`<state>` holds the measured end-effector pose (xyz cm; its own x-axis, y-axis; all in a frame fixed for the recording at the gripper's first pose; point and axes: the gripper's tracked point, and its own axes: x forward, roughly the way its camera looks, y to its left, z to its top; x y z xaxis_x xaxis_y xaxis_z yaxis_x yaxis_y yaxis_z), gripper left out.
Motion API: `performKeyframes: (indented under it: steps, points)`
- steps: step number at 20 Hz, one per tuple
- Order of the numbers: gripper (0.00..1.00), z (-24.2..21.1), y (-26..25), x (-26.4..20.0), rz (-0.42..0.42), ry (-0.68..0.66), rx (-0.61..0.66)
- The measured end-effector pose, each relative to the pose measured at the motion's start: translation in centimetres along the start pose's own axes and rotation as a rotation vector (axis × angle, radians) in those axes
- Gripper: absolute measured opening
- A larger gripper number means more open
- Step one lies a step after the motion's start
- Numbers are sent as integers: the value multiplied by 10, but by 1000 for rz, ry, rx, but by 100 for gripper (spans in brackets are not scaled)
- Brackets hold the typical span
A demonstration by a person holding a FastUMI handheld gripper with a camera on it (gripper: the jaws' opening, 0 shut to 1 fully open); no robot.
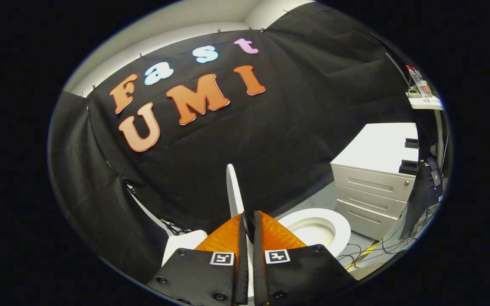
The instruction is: Open the toilet lid.
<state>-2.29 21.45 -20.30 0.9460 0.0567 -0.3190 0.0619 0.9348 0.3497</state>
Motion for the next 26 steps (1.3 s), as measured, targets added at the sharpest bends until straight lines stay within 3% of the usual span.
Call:
performKeyframes:
  steps: [13,26]
  points:
    - [14,-43,121,-35,208,31,-132]
    - [14,-91,192,-58,335,95,-244]
